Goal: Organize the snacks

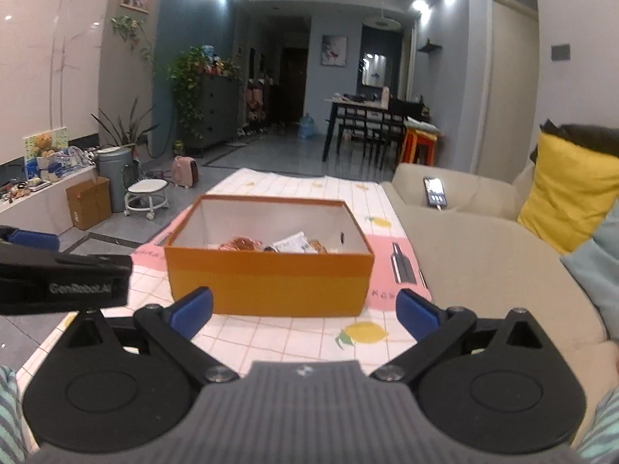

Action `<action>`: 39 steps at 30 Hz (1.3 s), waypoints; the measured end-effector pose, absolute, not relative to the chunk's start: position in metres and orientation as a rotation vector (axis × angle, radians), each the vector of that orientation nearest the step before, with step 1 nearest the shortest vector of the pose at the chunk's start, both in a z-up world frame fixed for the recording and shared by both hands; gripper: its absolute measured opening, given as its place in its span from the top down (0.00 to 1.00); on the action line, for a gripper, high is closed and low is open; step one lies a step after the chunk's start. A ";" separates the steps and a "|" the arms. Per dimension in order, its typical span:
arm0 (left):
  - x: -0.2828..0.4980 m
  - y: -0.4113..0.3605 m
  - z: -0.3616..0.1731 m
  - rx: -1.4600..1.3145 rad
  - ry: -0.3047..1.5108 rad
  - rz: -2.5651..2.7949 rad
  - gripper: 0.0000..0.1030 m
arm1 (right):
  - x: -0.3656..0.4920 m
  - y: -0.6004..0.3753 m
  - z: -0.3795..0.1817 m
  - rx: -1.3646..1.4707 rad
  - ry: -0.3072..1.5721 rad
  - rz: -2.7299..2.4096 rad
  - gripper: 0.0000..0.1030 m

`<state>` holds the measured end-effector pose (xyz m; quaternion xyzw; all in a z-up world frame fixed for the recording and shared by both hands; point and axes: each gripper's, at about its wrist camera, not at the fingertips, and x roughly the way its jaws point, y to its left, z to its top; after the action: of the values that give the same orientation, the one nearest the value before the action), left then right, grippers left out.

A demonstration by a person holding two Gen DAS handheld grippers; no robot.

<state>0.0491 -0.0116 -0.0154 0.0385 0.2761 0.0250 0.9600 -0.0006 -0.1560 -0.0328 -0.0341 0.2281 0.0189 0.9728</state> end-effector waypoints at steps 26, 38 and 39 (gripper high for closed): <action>0.051 -0.015 -0.021 0.111 0.592 0.044 0.10 | 0.003 -0.162 -0.028 -0.031 0.452 0.049 0.04; 0.053 -0.014 -0.021 0.108 0.603 0.042 0.10 | 0.002 -0.163 -0.028 -0.028 0.457 0.052 0.04; 0.053 -0.014 -0.021 0.107 0.603 0.044 0.10 | 0.002 -0.163 -0.027 -0.029 0.457 0.052 0.04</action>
<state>0.0533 -0.0145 -0.0212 0.0529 0.2969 0.0214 0.9532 0.0023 -0.1627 -0.0272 -0.0146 0.2266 0.0260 0.9735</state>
